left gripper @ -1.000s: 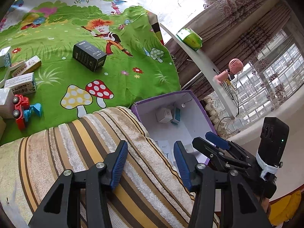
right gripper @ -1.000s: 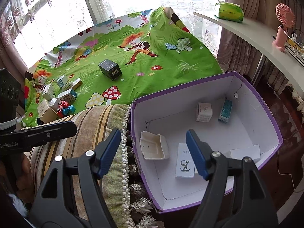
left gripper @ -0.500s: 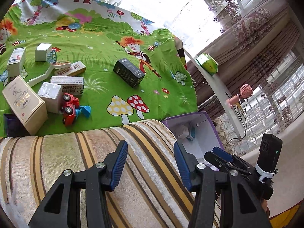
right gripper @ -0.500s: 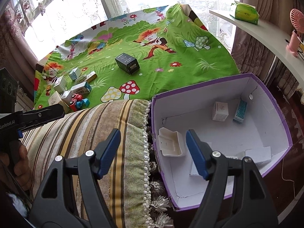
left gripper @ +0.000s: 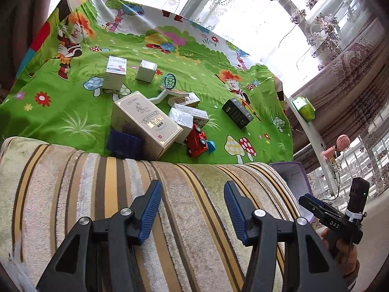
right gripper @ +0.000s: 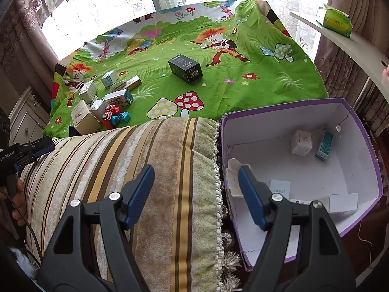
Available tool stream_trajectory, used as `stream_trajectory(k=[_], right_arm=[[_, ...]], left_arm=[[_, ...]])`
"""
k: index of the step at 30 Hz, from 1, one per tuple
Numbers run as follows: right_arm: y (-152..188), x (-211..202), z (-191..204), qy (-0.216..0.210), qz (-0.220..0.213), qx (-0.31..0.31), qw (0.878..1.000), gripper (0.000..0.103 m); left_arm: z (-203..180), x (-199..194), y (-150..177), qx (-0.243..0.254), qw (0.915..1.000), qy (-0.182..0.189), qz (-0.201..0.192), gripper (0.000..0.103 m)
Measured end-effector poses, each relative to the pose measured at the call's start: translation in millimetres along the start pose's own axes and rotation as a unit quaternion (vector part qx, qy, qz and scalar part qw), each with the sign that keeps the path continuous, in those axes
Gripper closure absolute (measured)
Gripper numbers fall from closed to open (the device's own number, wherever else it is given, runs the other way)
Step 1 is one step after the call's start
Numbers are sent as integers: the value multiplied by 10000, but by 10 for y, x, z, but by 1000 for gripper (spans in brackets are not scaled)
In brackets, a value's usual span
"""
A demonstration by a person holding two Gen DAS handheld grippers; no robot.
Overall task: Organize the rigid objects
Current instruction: 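Withdraw both open tools back over the sheet, then grasp the dark blue plastic cup with the left tool while the right tool grasps the red-and-blue toy truck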
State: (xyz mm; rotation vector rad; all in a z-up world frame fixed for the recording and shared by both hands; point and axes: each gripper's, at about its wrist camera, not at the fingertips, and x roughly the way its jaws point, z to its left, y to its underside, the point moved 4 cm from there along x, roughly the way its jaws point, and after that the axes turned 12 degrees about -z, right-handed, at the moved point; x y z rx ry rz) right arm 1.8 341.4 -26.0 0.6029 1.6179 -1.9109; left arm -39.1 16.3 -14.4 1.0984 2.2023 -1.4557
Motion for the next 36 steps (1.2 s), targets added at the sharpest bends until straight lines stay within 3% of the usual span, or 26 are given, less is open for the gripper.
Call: stream_trajectory(k=[6,17,23,36], right_arm=[[-21,112,226,-126,117,-264,9995,26],[-131,356,512,-527,348,-410,9972,26],[-248,593,693,-744,526,-595,9941,26],[-432,1305,1126,-1033,1083,-1410,9786,26]], left_arm=[[238,-10,-151,147,9994,-297,-23,33],[506,372,-323,647,9940,-425,778,28],[597,625,-326,863,9875,-253,1293,28],[719,947,-388,1034,9797,-246,1702,28]])
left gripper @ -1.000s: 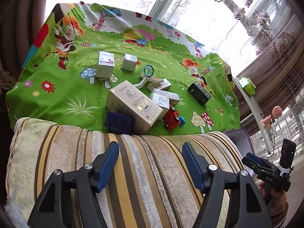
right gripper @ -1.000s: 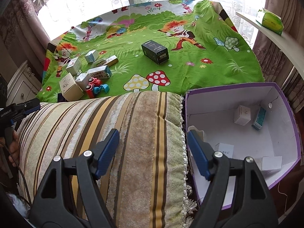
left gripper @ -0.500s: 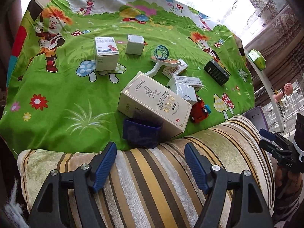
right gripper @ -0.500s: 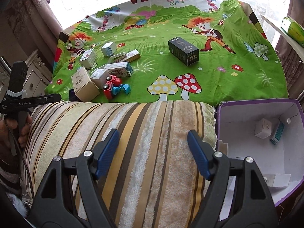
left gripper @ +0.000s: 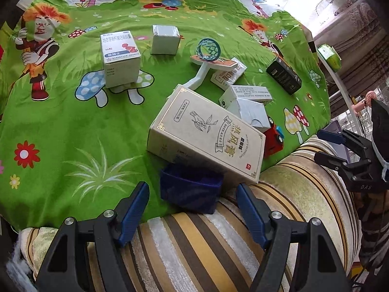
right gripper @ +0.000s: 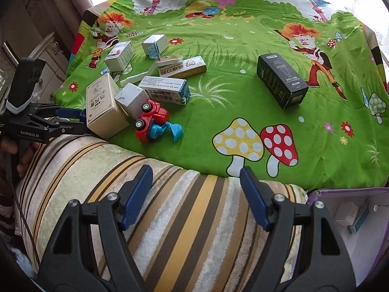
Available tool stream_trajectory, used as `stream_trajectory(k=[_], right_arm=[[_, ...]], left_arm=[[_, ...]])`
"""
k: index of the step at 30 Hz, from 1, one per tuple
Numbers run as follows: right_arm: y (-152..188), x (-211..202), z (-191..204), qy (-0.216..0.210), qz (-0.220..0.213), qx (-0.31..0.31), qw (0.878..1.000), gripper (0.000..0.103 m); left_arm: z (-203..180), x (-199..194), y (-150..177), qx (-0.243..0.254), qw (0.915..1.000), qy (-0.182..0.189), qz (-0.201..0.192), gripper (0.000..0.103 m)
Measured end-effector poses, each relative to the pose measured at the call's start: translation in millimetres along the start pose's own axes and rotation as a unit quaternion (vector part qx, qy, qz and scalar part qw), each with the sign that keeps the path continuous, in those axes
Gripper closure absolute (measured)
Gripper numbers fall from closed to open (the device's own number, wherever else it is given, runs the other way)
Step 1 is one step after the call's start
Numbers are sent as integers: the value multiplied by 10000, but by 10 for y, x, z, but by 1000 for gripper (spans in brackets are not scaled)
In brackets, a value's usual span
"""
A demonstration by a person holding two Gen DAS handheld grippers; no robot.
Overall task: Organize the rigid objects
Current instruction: 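Grasp the dark blue plastic cup with the left tool while the right tool grasps the red-and-blue toy truck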
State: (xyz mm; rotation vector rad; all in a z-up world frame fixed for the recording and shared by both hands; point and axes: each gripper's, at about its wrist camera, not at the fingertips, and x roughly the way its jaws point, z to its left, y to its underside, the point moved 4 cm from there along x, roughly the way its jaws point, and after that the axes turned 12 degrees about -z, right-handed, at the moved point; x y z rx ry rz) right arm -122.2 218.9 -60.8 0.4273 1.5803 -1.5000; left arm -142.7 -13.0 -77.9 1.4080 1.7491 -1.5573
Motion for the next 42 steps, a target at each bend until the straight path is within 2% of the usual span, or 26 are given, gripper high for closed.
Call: stream_trajectory(k=[9,14,20,21,22,24,26,29,32,42], right_arm=[[-145,422,90,4,410,-644,9971,28],[-176,612,117,23,607,-877,9943,41],[-203,691,179,-115,638,-1103,9918,44],[-197,703,187,-136,652,-1128,9914,48],[-193,709,192,-126,645,-1162,9910,49],[-201,699,224,-263,587,-1227,9904,60],[-203,702,245,-369,566,-1267,9896,65],[-196,691,273,-419,518,-1355,9885,82],[-197,645,331,-490,389,-1441,9876,87],[-232,382,381,-369,-117,-1414,9892,87]], left_arm=[[-37,93,-8,134,9997,185,85,30],[-67,118,15,198,9994,248,132,45],[-84,125,27,202,9992,325,144,52],[-87,122,29,210,9992,326,136,52],[-92,118,30,222,9991,329,126,52],[-95,106,35,252,9991,324,110,52],[-99,95,37,265,9991,311,91,52],[-106,81,39,270,9992,287,45,52],[-114,64,34,281,9993,263,2,52],[-130,-105,55,256,9993,78,-265,52]])
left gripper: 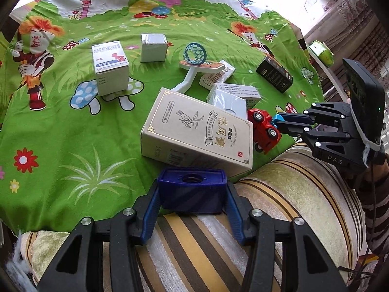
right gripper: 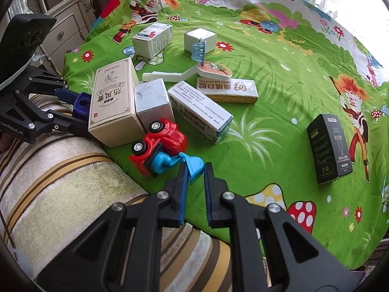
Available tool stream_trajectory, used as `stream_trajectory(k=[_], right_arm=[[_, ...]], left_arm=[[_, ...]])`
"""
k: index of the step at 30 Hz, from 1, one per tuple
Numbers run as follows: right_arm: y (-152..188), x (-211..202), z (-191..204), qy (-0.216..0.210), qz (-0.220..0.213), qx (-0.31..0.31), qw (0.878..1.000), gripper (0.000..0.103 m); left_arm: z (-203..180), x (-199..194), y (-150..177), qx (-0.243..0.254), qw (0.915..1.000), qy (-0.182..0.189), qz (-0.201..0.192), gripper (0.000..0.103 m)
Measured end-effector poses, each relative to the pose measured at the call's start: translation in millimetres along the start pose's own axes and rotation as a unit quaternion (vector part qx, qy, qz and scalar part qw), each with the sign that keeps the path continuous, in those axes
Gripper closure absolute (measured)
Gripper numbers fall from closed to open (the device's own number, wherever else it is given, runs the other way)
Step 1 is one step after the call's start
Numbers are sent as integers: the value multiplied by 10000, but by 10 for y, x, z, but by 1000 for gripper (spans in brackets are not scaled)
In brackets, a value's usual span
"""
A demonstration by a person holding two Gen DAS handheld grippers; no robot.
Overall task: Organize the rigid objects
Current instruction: 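Grasp the dark blue plastic cup with the left tool while the right tool grasps the red-and-blue toy truck, then carry the cup and truck into the purple-rimmed box while both tools open to release them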
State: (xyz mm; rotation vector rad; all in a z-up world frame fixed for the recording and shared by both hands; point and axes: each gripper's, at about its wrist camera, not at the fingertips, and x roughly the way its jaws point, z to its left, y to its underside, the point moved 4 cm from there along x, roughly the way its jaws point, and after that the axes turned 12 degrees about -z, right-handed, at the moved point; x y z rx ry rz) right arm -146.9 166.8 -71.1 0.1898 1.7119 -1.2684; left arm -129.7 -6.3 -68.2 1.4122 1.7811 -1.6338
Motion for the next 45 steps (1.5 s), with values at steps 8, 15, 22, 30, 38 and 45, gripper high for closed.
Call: stream_trajectory(k=[8,15,22,30,38,45], right_arm=[[14,-242,-49,251,-275,320,9988,87],[115,-462,-119,588,-350,532,9962,87],[367,-809,-267,1026,-335,697,9917,87],[976,-1403,-721,1708,-121,1256,9772,88],[1666,-1984,-1250,2481,145,1794,9519,92],[2058,-2174,-1473,2558,136,2239,9403,92]], left_arm=[[-29,-214,39,-270,9990,-43,-352,52],[-199,-366,55,-259,9978,30,-609,52],[-430,-385,45,-126,9975,177,-676,52],[-861,-293,-15,158,9963,524,-665,52],[-1322,-167,-56,481,9936,838,-592,52],[-1550,-103,-44,633,9923,944,-498,52]])
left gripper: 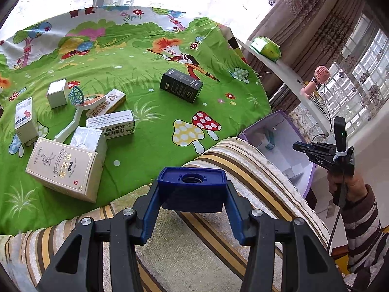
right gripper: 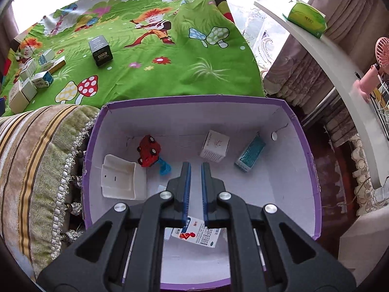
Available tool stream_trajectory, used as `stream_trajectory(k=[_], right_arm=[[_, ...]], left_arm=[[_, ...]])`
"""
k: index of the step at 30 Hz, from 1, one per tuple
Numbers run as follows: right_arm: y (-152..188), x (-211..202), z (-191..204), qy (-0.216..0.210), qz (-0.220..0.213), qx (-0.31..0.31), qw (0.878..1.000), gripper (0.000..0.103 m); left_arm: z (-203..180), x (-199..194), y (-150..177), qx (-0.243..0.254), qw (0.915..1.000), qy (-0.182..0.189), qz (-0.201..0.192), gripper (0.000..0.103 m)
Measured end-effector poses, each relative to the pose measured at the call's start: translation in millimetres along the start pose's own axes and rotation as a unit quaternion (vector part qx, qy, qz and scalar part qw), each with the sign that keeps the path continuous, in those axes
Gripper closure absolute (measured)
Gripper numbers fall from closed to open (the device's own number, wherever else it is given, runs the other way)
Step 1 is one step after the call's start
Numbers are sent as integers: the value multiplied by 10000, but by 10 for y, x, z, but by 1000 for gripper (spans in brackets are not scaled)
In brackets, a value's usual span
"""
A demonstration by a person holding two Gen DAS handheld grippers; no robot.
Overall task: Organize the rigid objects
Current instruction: 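Carry the cup and truck into the purple-rimmed box while both tools open to release them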
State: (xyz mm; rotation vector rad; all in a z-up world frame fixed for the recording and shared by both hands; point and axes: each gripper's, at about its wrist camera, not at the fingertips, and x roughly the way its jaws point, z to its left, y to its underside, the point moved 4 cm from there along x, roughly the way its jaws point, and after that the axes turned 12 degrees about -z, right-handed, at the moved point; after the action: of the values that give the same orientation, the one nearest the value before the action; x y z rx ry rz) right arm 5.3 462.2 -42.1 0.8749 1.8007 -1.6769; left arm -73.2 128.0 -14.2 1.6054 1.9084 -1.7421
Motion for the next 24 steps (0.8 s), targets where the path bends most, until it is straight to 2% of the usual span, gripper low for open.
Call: stream_trajectory(k=[2,5,7,8,9,11,15,19,21,24], right_arm=[[44,45,31,-113,90,57,9999,92],[113,224,147,-344,351,47,9988,86],[155,389,205,-563,546,187,9967,73],[179,476,232,-580,660,236,9959,61],[186,551,251,-617,725,315,9950,54],[189,719,248,-864,901,722,9895,45],[154,974,171,-547,1129,892,9881,44],[96,1055,298,-1001,1238,1032,9818,43],[55,1098,380,-1031,1218,862,9834,43],[32,1183,544,-1026,1253,232,9865,43]], left_arm=[[-43,23,-1,30,10000,30,27,52],[-103,51,2,65,9999,59,60,52],[-126,58,7,75,9999,85,72,52],[-126,62,8,73,9999,87,76,52],[-126,60,10,65,9999,92,78,52],[-124,67,14,50,9999,102,88,52],[-124,82,28,29,9999,122,107,52],[-112,105,39,-33,9998,155,134,52],[-110,109,43,-36,9998,157,150,52],[-112,101,43,-37,9998,160,145,52]])
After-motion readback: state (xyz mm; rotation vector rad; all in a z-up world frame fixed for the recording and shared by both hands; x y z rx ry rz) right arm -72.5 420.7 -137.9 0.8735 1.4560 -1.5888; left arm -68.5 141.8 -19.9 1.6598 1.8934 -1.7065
